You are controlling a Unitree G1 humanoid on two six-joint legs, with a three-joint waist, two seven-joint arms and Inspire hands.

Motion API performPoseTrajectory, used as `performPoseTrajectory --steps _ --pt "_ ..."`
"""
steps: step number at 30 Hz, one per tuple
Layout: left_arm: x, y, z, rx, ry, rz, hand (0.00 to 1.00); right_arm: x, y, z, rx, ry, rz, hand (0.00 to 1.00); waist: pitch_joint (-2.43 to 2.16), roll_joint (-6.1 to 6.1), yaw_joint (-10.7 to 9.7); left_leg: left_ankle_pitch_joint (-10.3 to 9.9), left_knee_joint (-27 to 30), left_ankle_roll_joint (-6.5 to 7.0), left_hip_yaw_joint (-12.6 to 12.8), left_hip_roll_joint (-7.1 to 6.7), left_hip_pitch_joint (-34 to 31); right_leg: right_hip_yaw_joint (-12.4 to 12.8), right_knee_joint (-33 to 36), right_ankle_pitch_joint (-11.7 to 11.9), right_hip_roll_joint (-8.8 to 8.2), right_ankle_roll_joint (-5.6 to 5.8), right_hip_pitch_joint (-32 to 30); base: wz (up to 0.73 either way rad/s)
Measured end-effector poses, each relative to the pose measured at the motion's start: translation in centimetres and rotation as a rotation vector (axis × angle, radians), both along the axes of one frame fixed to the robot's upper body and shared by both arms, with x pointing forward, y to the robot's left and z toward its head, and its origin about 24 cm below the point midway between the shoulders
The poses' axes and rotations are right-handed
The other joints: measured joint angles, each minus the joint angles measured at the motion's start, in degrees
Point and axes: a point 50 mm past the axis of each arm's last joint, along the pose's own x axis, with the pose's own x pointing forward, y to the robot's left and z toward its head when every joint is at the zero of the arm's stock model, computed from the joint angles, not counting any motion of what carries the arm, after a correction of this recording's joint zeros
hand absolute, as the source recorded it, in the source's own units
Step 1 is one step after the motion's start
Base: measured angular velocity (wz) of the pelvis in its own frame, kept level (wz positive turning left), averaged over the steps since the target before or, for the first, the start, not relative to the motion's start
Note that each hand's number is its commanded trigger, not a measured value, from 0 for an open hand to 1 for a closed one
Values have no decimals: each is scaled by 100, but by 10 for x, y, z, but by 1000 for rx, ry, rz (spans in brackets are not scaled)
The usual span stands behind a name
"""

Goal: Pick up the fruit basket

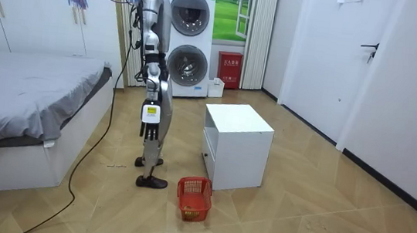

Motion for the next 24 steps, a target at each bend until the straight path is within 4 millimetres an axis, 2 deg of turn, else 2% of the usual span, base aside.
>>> performPoseTrajectory --steps 2,4,7,8,9,11,12,13,14,15,16,17,18,19,20,21,22,24 --pt "0 0 0 -8 0 -1 0 0 0 0 1 -1 1 0 0 -2 0 -13 29 21 -5 -2 -3 -47 133 -43 -28 3 -44 4" --pt "2 0 0 -14 -7 -4 0 1 0 0 1 -5 1 0 18 -21 3 -30 38 41 -11 -10 -18 -85 319 -99 -67 10 -123 3" --pt "6 0 0 -31 -21 -11 0 3 0 0 1 -9 -8 0 32 -23 3 -100 277 82 2 -25 -158 -149 658 -177 -157 29 -328 1" --pt "7 0 0 -36 -23 -18 0 6 0 0 1 -21 -19 0 -2 -34 -7 -117 429 102 22 -43 -301 -145 871 -183 -210 30 -504 0" --pt "11 1 1 -35 -32 -25 0 8 0 0 3 -30 -29 0 8 -37 2 -116 572 105 69 -107 -441 -84 1033 -181 -244 29 -681 0" --pt "17 5 2 -30 -56 -11 0 14 0 0 1 -54 -37 0 9 -58 13 -115 877 114 126 -129 -758 16 1151 -152 -283 33 -916 -16" --pt "17 9 3 -25 -70 7 0 22 -1 1 -1 -75 -35 0 -6 -45 17 -112 957 134 198 -115 -953 102 1126 -71 -278 108 -1091 -27" --pt "16 11 3 -23 -74 18 0 30 -2 2 -3 -95 -35 0 -29 -4 30 -131 968 224 203 -84 -1079 119 1152 -48 -278 133 -1174 0" --pt "22 16 4 -19 -97 33 0 34 -4 3 -6 -117 -57 0 -16 18 -48 -230 1214 387 285 -61 -1357 32 1936 -263 -443 118 -1491 66" --pt "28 21 6 -11 -122 34 0 26 -5 2 -11 -107 -81 0 -3 -51 -65 -285 1472 481 458 -157 -1553 -4 3085 -493 -759 165 -1645 92" --pt "30 23 7 -6 -130 32 0 22 -5 2 -17 -96 -90 0 -18 -109 -54 -328 1552 527 545 -210 -1620 61 3707 -524 -879 177 -1676 112" --pt "33 30 9 11 -141 27 0 22 -6 2 -22 -94 -98 0 -35 -240 32 -402 1655 544 665 -307 -1790 288 4737 -516 -1020 211 -1680 76" --pt "39 35 12 29 -158 22 0 33 -7 4 -28 -126 -117 0 -62 -331 167 -421 1836 577 801 -313 -2096 479 5384 -479 -1043 210 -1677 53" --pt "41 37 13 37 -165 21 0 42 -9 5 -32 -152 -130 0 -78 -364 223 -429 1961 591 848 -297 -2279 529 5633 -428 -1050 192 -1675 16" --pt "46 40 15 50 -170 23 0 61 -13 8 -42 -211 -148 0 -95 -386 311 -454 2293 635 859 -236 -2691 554 5871 -340 -1033 192 -1576 7" --pt "51 42 16 55 -187 32 0 84 -18 14 -49 -281 -158 0 -91 -376 351 -491 2683 688 859 -154 -3206 545 5932 -293 -1042 190 -1458 8" --pt "55 43 17 58 -196 38 0 97 -18 17 -45 -324 -170 0 -91 -377 357 -506 2861 692 862 -127 -3449 555 5913 -289 -1066 198 -1408 6" --pt "78 50 23 88 -245 46 0 149 -13 32 -13 -476 -159 0 -39 -445 370 -626 3717 706 853 -23 -4466 592 5639 -266 -1160 263 -1210 6"
